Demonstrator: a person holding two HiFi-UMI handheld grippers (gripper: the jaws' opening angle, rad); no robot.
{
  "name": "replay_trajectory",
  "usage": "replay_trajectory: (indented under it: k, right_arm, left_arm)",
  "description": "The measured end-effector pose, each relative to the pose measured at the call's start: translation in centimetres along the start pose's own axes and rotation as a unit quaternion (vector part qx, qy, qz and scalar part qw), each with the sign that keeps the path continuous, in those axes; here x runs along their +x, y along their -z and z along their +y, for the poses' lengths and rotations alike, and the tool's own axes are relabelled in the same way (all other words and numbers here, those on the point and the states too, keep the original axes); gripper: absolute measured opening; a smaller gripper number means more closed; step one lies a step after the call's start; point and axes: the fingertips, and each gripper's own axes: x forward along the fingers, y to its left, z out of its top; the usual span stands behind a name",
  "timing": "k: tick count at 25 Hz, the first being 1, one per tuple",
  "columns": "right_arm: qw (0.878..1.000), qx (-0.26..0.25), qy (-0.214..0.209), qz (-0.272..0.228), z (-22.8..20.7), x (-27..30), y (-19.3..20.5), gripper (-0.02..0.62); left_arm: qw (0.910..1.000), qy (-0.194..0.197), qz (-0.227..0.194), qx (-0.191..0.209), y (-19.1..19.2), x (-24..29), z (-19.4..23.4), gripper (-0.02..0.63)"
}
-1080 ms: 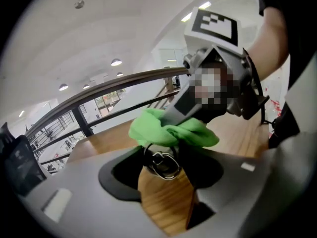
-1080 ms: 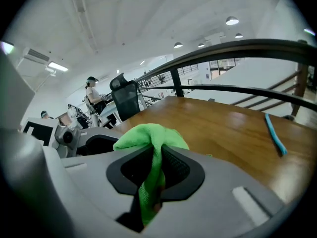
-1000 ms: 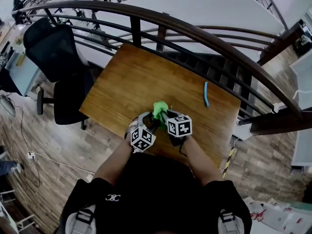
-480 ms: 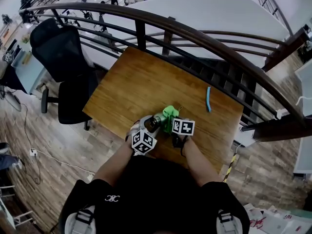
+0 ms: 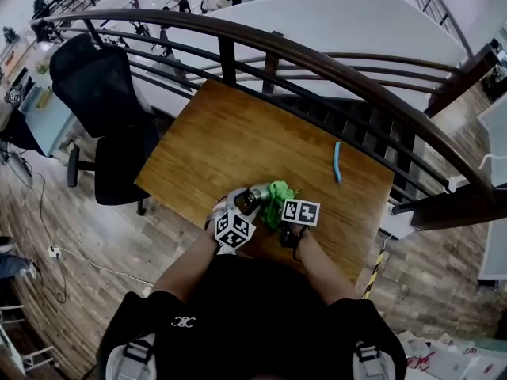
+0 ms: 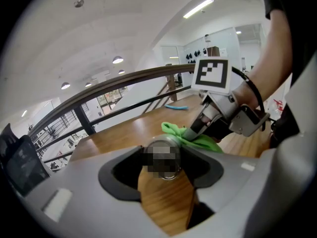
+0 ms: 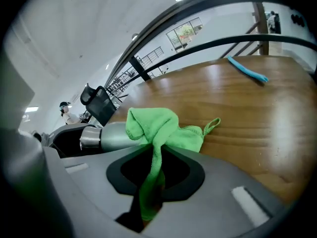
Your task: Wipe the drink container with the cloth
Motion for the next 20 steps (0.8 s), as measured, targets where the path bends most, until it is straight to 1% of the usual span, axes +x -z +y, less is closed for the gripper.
replay_trajectory:
  k: [3, 7, 13, 16, 20]
  right_arm:
    - [1.000, -0.016, -0.014, -0.008, 1.7, -0.8, 0.0, 0.048]
    - [0.998, -0.029, -0.043, -0.025, 3.9, -2.3, -0.3, 0.048]
    - [0.993, -0.072, -0.089, -0.030, 7.3, -3.9, -0.5, 0.048]
    - [0.990, -0.091, -0.100, -0.027, 8.2, -4.6, -0.7, 0.048]
    - [0.988, -0.099, -0.117, -0.023, 8.6, -4.7, -0.9, 0.048]
  left_arm:
    - [1.0000, 0.000, 0.001, -0.006, -0.1, 0.1, 0.2, 0.291]
    - [0.9999, -0.001, 0.001, -0.013, -0.4, 0.1, 0.2, 0.291]
    - [0.9999, 0.001, 0.001, -0.013, -0.6, 0.3, 0.3, 0.291]
    - [0.9999, 0.005, 0.003, -0.014, -0.6, 0.4, 0.1, 0.291]
    - [0.9999, 0.007, 0.003, -0.010, -0.6, 0.4, 0.1, 0.291]
